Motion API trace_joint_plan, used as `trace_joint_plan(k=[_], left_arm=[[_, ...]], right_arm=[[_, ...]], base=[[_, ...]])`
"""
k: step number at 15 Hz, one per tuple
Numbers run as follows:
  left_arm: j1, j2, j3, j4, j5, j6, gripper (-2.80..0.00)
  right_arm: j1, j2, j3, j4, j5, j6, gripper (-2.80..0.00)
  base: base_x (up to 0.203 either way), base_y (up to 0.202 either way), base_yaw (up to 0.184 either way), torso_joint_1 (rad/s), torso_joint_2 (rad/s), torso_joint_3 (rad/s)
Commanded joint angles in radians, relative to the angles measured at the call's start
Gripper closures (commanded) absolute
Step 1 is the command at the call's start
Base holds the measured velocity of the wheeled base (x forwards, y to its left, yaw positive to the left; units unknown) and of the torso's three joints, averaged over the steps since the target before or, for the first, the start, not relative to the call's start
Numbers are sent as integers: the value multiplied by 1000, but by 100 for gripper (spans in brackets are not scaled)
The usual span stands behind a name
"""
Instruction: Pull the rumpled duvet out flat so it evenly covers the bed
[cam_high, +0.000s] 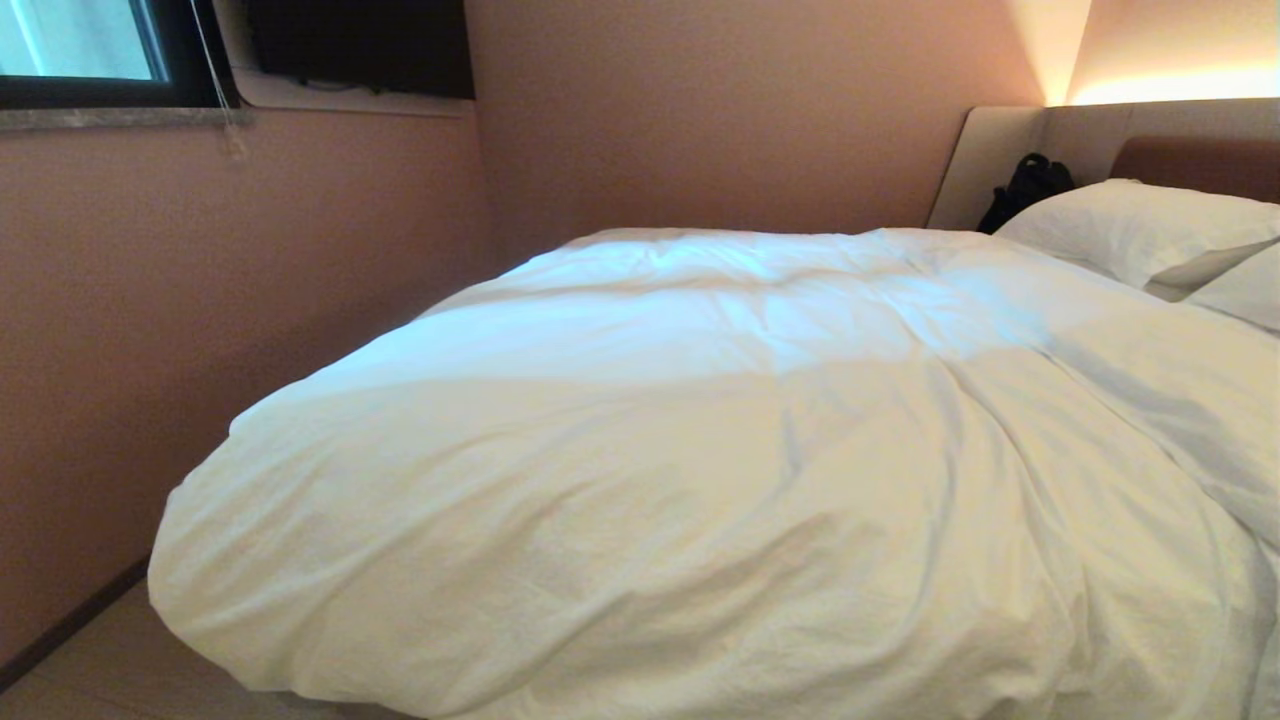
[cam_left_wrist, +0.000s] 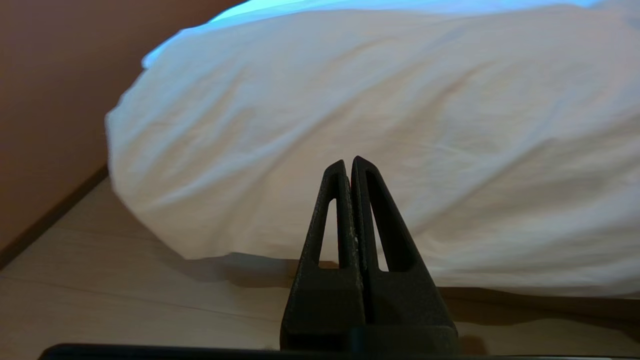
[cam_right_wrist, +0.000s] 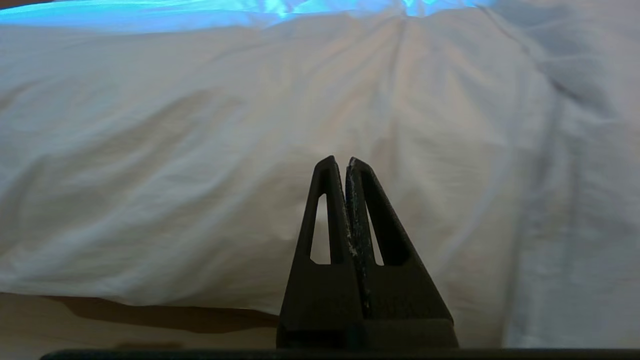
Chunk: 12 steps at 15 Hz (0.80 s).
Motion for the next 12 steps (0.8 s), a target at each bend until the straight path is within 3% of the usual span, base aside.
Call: trace_joint_plan(k=[1, 12], left_arm=[[0, 0, 0, 0, 0, 0, 0], [0, 0, 0, 0, 0, 0, 0]], right_arm=[[0, 0, 0, 0, 0, 0, 0], [1, 0, 0, 0, 0, 0, 0]], base=[[0, 194, 0, 3, 3, 2], [0, 194, -1, 2, 1, 2]])
